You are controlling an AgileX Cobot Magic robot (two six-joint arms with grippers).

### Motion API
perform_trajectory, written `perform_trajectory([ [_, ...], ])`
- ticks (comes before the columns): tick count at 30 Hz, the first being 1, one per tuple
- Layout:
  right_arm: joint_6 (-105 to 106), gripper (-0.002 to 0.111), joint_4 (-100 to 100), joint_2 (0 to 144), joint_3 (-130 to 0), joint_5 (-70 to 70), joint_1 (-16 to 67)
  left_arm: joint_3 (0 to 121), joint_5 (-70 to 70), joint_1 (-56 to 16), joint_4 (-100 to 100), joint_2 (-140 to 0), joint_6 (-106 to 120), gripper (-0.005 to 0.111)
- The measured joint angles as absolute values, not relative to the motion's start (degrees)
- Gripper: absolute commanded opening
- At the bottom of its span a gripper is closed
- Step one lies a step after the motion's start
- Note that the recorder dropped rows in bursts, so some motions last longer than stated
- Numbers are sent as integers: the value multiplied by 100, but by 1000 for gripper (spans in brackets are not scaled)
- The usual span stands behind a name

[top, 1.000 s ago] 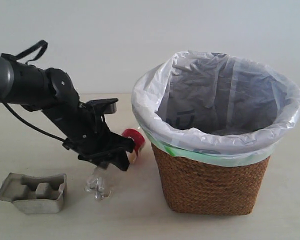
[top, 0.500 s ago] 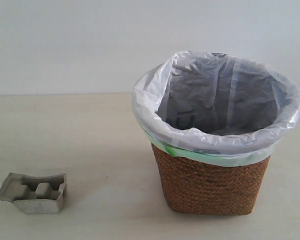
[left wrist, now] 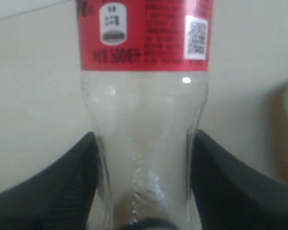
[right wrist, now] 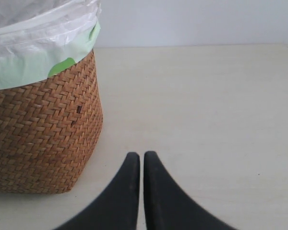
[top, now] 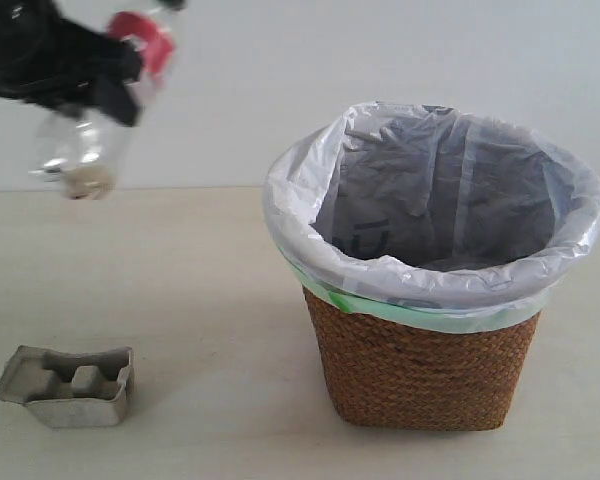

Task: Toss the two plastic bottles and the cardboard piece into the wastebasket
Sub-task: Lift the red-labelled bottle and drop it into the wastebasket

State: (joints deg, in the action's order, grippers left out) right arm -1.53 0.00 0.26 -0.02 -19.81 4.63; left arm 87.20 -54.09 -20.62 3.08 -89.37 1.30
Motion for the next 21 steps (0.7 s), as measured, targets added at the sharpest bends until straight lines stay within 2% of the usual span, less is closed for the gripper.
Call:
perform_trajectory([
  [4, -153, 0, 0, 26, -2, -1981, 463, 9263, -5175, -2520, 3224, -9018, 1537, 100],
  [5, -153, 0, 0, 26, -2, -1981, 463, 9425, -5151, -2599, 3661, -9039, 1775, 109],
  [10, -153, 0, 0, 26, -2, -1981, 463, 9853, -5491, -2703, 4226, -9040, 2231, 104],
  [18, -153, 0, 0, 26, -2, -1981, 463, 9874, -5848, -2708, 3547, -9073, 2172, 103],
  [20, -153, 0, 0, 26, -2, -1981, 463, 9874, -5904, -2708, 3321, -9073, 2161, 98],
  [21, -153, 0, 0, 26, -2, -1981, 463, 9874, -5977, -2708, 3171, -9073, 2161, 91],
])
